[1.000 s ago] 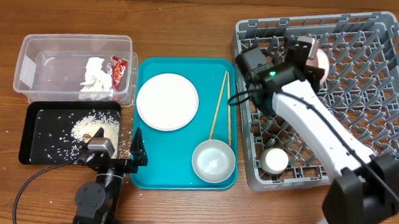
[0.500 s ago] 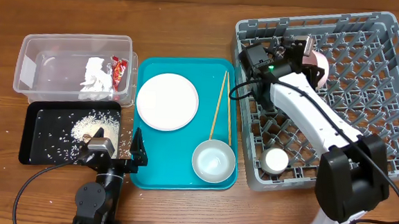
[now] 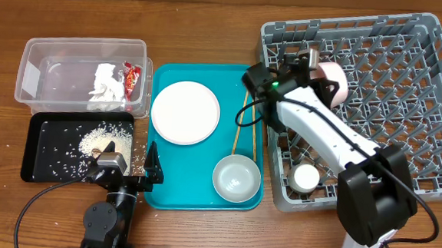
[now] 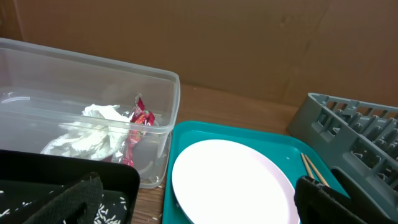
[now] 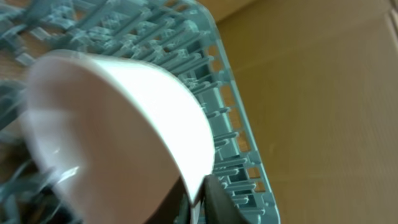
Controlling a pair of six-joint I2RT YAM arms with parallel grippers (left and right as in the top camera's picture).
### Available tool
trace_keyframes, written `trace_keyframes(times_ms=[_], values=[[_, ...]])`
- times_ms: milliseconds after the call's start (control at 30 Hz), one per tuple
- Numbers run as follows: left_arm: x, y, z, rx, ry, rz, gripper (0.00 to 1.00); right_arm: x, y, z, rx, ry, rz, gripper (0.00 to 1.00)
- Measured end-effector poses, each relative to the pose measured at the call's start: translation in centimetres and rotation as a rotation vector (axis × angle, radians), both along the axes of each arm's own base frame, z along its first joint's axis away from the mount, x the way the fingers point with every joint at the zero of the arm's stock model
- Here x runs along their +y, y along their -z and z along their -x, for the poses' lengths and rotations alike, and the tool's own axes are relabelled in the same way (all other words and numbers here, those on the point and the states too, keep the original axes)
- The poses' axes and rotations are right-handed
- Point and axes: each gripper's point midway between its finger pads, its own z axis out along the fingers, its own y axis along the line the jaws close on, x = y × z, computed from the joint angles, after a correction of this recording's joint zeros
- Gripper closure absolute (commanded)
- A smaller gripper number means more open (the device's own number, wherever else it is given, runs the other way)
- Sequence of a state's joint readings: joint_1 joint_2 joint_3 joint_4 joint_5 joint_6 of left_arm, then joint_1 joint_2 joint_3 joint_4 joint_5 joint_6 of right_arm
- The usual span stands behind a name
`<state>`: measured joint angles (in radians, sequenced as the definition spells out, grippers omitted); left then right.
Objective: Sort waste into correct bins and load items into the dishwasher
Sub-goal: 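Lift the pink bowl with the right gripper into the dish rack, then move the right gripper back to the grey bowl on the teal tray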
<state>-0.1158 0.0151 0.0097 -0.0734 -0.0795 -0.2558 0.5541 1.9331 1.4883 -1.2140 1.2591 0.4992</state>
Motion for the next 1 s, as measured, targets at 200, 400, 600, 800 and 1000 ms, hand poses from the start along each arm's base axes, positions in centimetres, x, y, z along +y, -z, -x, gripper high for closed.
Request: trace_keyframes(times_ms=[200,400,600,800,1000], values=[[0.0,0.0,0.0,0.0,0.0,0.0,0.0,1.4,1.8,0.9,0.087,-0.027,-0.053,0.63],[0.0,0.0,0.0,0.0,0.0,0.0,0.0,1.3,2.8,2.2,0.146,0.004,-0.102,0.48],[0.0,0.0,0.0,0.0,0.0,0.0,0.0,2.3,2.4,3.0,0.157,0.058,-0.261,0.41],[0.0,0.0,0.0,0.0,0.0,0.0,0.0,6.9,1.6,3.7,0.225,0.026,-0.626,0.4],[0.0,0.0,0.0,0.0,0.0,0.0,0.0,14.7,3.3,7.5,0.602,-0.246,-0.927,0.4]])
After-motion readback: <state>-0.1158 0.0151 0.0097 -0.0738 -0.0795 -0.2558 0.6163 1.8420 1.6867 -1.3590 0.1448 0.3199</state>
